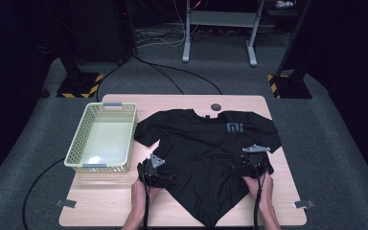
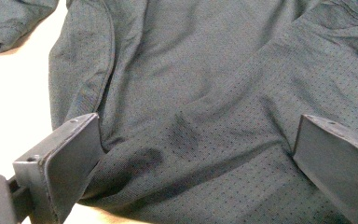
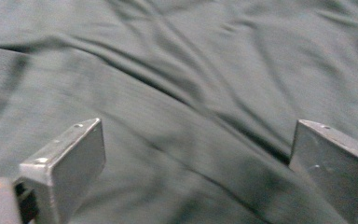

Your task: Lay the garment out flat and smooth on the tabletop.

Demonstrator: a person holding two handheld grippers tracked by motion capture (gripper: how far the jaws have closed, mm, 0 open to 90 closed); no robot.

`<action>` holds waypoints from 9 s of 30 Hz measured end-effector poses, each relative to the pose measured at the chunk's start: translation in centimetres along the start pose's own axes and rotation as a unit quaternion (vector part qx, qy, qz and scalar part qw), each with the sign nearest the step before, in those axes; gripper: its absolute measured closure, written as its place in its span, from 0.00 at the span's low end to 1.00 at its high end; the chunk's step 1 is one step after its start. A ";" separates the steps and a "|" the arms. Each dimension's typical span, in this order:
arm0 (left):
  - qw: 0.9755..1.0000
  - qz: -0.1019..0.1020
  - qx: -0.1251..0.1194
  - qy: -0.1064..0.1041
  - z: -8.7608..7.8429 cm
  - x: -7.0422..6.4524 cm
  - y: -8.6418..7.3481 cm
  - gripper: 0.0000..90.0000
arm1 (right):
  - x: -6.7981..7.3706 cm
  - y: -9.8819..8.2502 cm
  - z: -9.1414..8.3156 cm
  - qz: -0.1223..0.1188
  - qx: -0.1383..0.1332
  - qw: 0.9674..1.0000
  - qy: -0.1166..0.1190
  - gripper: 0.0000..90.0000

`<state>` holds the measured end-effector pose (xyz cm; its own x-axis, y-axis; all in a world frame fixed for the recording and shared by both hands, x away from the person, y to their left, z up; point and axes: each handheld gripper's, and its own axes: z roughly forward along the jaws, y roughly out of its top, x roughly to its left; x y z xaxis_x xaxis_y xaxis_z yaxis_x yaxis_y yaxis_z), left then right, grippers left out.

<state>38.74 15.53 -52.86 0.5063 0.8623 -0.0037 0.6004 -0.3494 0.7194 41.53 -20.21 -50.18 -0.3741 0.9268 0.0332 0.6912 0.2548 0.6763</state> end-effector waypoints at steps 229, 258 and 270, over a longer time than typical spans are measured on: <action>0.999 0.008 0.002 -0.031 -5.2 -2.7 -1.0 0.65 | -8.5 -6.9 -3.4 0.041 -0.044 0.997 -0.055 0.09; 0.998 -0.002 0.007 -0.065 -3.7 -1.5 0.0 0.93 | -8.5 -6.9 -3.4 0.044 -0.044 0.996 -0.056 0.09; 0.998 -0.028 0.029 -0.056 -8.9 -0.2 -6.4 0.92 | -8.5 -6.9 -3.4 0.046 -0.044 0.996 -0.059 0.09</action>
<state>29.31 20.88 -51.22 0.5353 0.8357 -0.1228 0.6626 -0.3253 0.6747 37.84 -30.80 -52.65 -0.2334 0.9723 0.0154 0.6611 0.1470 0.7358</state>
